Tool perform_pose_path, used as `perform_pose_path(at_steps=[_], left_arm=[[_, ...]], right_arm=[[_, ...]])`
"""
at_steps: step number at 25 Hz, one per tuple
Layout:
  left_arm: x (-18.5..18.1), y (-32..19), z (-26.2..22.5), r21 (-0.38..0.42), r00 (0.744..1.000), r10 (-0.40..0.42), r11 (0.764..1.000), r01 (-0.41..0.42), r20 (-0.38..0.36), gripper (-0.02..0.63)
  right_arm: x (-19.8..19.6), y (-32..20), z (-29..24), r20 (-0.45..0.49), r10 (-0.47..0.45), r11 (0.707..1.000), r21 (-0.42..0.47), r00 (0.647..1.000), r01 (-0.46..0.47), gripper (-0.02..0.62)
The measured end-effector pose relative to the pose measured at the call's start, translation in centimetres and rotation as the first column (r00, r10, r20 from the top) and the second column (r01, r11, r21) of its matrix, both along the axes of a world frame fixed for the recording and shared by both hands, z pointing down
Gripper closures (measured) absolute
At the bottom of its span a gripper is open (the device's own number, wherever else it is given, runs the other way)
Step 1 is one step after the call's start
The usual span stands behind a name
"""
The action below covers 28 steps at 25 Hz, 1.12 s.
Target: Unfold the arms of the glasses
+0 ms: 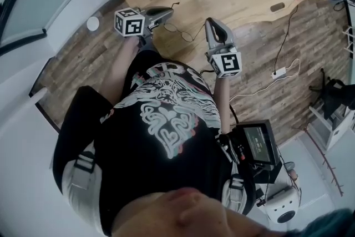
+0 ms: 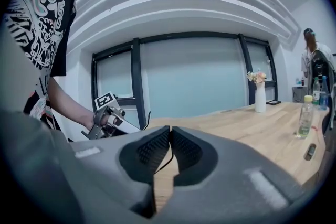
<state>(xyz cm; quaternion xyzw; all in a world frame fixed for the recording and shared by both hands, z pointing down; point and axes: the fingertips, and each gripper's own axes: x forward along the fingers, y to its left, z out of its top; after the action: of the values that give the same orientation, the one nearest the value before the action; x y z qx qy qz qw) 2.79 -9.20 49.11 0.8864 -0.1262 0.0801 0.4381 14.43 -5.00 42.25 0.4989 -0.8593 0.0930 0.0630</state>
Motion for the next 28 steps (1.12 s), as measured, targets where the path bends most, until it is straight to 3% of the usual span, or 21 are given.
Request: perform_pose_path(at_steps=[28], left_arm=[[0.1,0.4,0.6,-0.035,1.000,-0.004,0.999,0.004,0.003,0.615]], right_arm=[[0.7,-0.2,1.2,0.027,0.046,0.998,-0.043,0.999,-0.045,0.583]])
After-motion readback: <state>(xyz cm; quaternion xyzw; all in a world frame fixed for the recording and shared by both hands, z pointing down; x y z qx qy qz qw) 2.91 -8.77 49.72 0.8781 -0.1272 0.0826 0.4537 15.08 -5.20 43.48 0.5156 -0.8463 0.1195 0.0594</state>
